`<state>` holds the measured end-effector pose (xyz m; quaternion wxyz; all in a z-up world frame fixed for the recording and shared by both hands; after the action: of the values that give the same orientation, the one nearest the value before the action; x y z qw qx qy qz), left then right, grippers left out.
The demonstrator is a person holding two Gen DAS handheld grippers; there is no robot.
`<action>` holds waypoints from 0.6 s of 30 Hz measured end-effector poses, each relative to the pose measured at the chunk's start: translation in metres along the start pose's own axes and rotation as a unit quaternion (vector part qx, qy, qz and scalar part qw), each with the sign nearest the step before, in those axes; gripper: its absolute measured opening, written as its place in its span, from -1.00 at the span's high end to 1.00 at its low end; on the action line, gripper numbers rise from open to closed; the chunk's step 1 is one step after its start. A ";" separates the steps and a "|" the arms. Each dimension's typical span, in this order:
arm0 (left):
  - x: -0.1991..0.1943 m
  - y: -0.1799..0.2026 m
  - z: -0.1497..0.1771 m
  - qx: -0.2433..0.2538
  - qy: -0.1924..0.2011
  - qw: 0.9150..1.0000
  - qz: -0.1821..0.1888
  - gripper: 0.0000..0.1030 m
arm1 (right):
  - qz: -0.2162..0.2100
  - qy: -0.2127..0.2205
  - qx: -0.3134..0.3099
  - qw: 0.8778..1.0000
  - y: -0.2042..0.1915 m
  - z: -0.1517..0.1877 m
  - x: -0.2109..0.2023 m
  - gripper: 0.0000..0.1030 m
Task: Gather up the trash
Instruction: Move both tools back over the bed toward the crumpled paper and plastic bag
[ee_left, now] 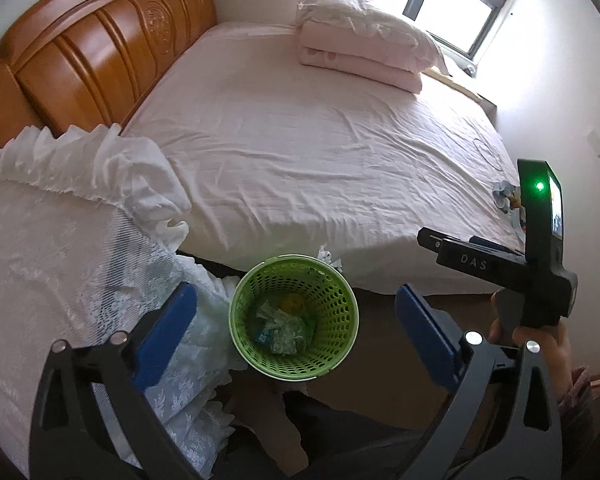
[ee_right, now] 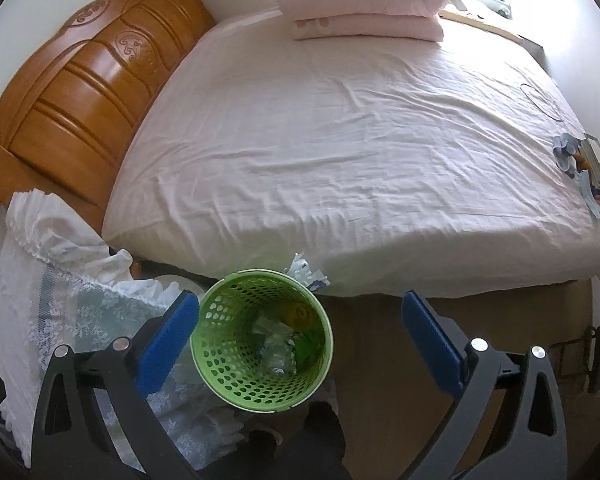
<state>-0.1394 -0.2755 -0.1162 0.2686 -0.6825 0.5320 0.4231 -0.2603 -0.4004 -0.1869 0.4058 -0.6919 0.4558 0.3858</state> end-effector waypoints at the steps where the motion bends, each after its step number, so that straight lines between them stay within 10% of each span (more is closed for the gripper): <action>1: -0.001 -0.001 0.000 -0.002 0.001 1.000 -0.001 -0.85 | -0.001 0.001 -0.001 1.000 -0.002 0.002 -0.001 -0.95; 18: -0.050 -0.070 0.020 -0.082 0.045 0.993 -0.072 -0.85 | -0.054 0.023 -0.073 0.996 -0.093 0.025 -0.030 -0.95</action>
<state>-0.0823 -0.2135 -0.0892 0.2172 -0.7569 0.4572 0.4134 -0.1849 -0.3442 -0.1491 0.3639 -0.7521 0.3972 0.3797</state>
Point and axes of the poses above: each gripper's, at about its wrist camera, not at the fingertips, and x roughly the way its jaws point, y to its right, z to its underside, the point moved 5 cm from there along x, roughly the way its jaws point, and after that the axes turned 11 degrees about x, right-handed, at the moved point
